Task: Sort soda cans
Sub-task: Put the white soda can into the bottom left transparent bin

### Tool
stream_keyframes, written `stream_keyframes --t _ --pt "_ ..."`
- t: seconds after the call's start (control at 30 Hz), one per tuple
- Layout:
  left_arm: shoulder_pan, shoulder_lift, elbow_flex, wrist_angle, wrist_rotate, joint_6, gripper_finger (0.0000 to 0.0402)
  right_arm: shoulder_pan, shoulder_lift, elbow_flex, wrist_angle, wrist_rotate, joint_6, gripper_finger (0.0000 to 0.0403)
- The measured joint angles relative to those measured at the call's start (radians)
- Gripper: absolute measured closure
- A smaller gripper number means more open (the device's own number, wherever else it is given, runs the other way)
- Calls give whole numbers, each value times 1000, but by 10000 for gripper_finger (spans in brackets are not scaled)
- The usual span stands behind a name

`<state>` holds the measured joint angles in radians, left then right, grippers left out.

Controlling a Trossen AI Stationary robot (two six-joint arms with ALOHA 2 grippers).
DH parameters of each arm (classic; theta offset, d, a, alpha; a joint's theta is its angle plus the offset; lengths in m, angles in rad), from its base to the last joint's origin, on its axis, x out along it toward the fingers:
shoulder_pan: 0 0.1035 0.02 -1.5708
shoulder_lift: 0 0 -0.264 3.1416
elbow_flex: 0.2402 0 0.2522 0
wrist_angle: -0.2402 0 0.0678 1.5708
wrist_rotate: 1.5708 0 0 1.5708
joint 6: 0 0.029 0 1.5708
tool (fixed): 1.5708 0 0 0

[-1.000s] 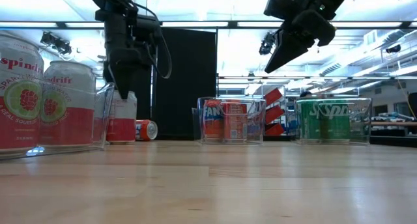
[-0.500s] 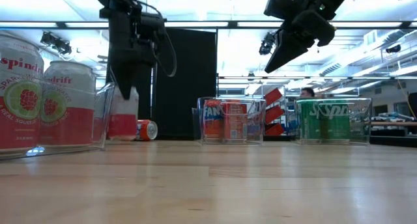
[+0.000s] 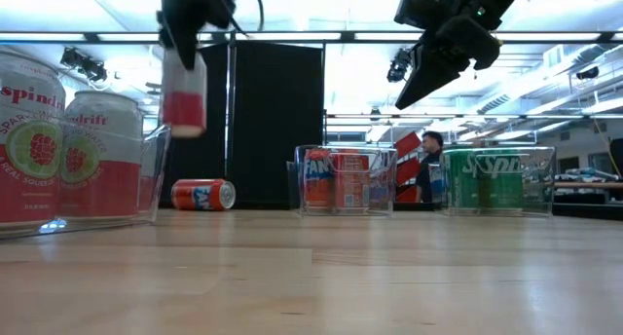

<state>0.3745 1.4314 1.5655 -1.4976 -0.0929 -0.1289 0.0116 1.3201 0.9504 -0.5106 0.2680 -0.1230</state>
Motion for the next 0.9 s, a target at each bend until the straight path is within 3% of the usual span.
stream_keyframes --t 0.13,0.53,0.9 --pt "-85 -33 44 -76 -13 -120 124 0 0 0 -2 0 0 403" --pt "-324 -227 41 -75 9 -636 124 0 0 0 -7 1 18 403" --pt "-615 -390 -231 -76 18 -1092 124 0 0 0 -7 1 17 403"
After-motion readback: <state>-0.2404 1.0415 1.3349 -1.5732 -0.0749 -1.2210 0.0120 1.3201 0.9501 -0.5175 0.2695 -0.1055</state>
